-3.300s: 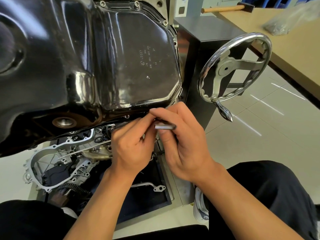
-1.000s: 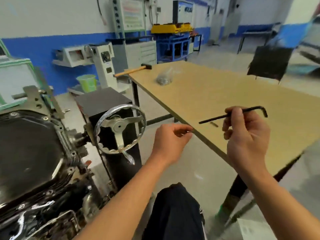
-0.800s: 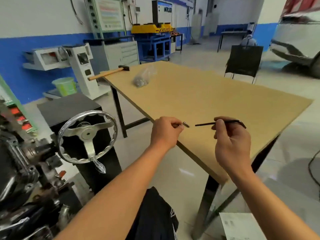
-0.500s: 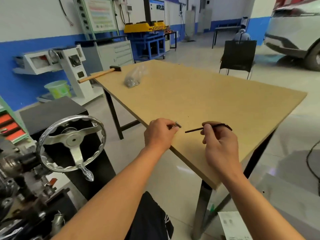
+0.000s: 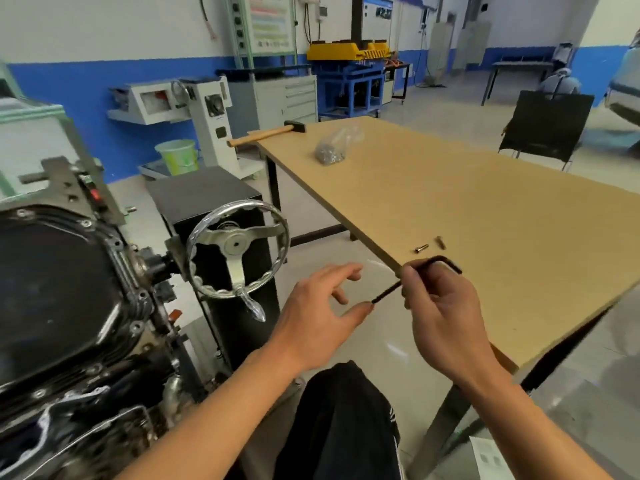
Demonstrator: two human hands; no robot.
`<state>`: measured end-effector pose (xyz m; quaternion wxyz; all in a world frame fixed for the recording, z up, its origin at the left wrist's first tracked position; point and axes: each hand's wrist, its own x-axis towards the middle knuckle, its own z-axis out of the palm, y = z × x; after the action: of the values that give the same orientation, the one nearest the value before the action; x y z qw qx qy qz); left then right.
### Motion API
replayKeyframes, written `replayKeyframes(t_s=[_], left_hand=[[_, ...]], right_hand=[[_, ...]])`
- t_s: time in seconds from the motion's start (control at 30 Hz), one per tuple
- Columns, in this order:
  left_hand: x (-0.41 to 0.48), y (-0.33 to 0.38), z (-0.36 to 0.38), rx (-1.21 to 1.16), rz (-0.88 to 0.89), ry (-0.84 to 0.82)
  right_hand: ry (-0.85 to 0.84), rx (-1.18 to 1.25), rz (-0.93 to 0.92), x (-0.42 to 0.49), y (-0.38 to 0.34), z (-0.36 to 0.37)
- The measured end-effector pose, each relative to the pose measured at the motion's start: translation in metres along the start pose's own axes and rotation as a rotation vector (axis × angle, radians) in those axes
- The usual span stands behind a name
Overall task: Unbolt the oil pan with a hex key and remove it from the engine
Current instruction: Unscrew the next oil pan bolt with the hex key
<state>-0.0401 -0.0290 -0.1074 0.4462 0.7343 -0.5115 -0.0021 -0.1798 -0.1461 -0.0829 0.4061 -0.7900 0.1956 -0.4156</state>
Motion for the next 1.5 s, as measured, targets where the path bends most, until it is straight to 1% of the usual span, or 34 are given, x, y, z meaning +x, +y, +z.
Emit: replayKeyframes(t_s=[0.1,0.17,0.27,0.33,0.4,0.47,0.57,0.67,0.83,1.03,1.17,1.27,1.37,1.5], left_hand=[[-0.063,-0.011,-0.051,0.01,0.081,0.082],[-0.098,-0.02,-0.085,0.018,0.101,0.211],[-0.154,-0.039,-0.134,0.141,0.099,0.431],[-0.191,-0.051,-0.157,0.245,0.07,0.551],[-0.219,-0.06,-0.173,0.306,0.043,0.654],[-0.24,-0.069,-0.182,0.35,0.056,0.721],[-0.258,-0.081,-0.187,0.468,0.06,0.787],[-0.257,-0.089,-0.186,0.516,0.042,0.804],[-0.239,-0.095,-0.187,0.504,-0.006,0.843],[-0.231,-0.102,-0.179,0.49,-0.066,0.892],[-0.232,-0.104,-0.177,0.484,-0.026,0.922],[-0.231,-0.105,-0.173,0.483,-0.002,0.937],[-0.23,-0.105,-0.171,0.468,-0.014,0.937],[-0.229,-0.105,-0.175,0.43,-0.039,0.955]], right_hand=[[-0.314,-0.045,-0.241,-0.024,-0.041,0.054],[-0.433,-0.021,-0.366,-0.04,-0.065,0.089],[-0.533,0.095,-0.547,-0.069,-0.091,0.142],[-0.557,0.229,-0.645,-0.09,-0.102,0.174],[-0.558,0.371,-0.695,-0.11,-0.107,0.203],[-0.546,0.459,-0.706,-0.128,-0.108,0.227],[-0.471,0.508,-0.682,-0.147,-0.106,0.252],[-0.378,0.504,-0.671,-0.149,-0.1,0.27],[-0.276,0.454,-0.633,-0.139,-0.101,0.288],[-0.3,0.391,-0.607,-0.132,-0.1,0.288],[-0.332,0.367,-0.62,-0.131,-0.104,0.285],[-0.326,0.359,-0.629,-0.13,-0.106,0.282],[-0.329,0.351,-0.628,-0.129,-0.105,0.281],[-0.373,0.338,-0.639,-0.125,-0.108,0.285]])
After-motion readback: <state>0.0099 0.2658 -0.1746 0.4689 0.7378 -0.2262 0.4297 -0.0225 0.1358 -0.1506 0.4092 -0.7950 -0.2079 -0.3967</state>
